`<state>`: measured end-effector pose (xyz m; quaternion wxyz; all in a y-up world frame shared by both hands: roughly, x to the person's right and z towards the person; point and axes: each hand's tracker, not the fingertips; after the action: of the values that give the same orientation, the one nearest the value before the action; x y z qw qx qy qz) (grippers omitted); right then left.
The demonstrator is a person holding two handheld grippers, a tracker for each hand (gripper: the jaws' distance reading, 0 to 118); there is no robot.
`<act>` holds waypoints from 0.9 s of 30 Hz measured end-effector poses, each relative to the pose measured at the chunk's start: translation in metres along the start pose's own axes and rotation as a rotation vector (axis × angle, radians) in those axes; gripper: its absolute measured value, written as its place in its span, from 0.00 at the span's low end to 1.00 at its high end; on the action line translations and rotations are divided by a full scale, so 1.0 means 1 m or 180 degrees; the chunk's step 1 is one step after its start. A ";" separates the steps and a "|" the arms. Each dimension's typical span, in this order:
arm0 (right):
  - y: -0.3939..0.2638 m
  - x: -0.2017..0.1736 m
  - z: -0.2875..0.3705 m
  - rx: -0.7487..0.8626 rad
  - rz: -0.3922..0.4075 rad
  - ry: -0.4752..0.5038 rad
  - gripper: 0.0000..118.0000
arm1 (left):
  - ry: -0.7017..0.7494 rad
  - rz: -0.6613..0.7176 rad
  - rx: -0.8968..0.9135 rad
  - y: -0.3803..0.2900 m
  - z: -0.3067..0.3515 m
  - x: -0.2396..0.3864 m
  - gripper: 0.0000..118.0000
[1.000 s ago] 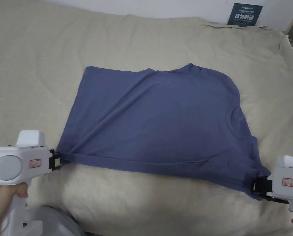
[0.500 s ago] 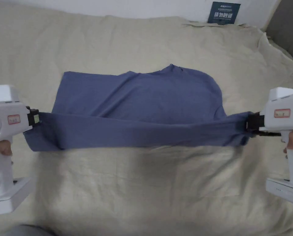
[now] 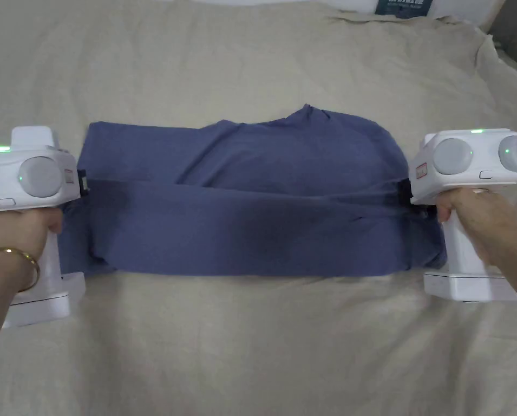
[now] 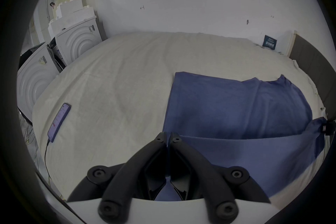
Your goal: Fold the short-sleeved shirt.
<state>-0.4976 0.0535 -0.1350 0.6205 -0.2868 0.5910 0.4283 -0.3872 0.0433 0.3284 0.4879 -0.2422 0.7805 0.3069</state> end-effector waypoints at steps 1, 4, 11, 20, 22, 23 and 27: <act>0.001 -0.001 -0.008 -0.0077 -0.0024 -0.0013 0.04 | 0.0026 -0.0029 -0.0056 0.001 -0.007 0.004 0.00; -0.002 0.000 -0.029 -0.0199 -0.0240 -0.0006 0.04 | 0.0084 -0.0163 -0.0231 0.001 -0.029 0.012 0.07; -0.016 0.011 -0.028 -0.0138 -0.0472 0.0039 0.59 | 0.0075 -0.0141 -0.0379 -0.003 -0.029 -0.002 0.88; -0.038 0.047 0.073 0.0928 -0.0541 0.0209 0.78 | -0.0162 0.0390 0.0676 0.000 0.064 -0.040 0.93; -0.053 0.055 0.103 0.1271 -0.0513 0.0333 0.78 | -0.0408 0.0471 0.1076 -0.013 0.100 -0.044 0.93; -0.065 0.058 0.119 0.1464 -0.0495 0.0376 0.78 | -0.0473 0.0488 0.1256 -0.021 0.118 -0.045 0.93; -0.112 0.061 0.166 0.1990 -0.0479 0.0418 0.78 | -0.0580 0.0638 0.1794 -0.053 0.168 -0.045 1.00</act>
<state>-0.3229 0.1563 -0.1890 0.6690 -0.1523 0.7098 0.1596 -0.2304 0.1301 0.3006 0.5711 0.0092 0.8078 0.1456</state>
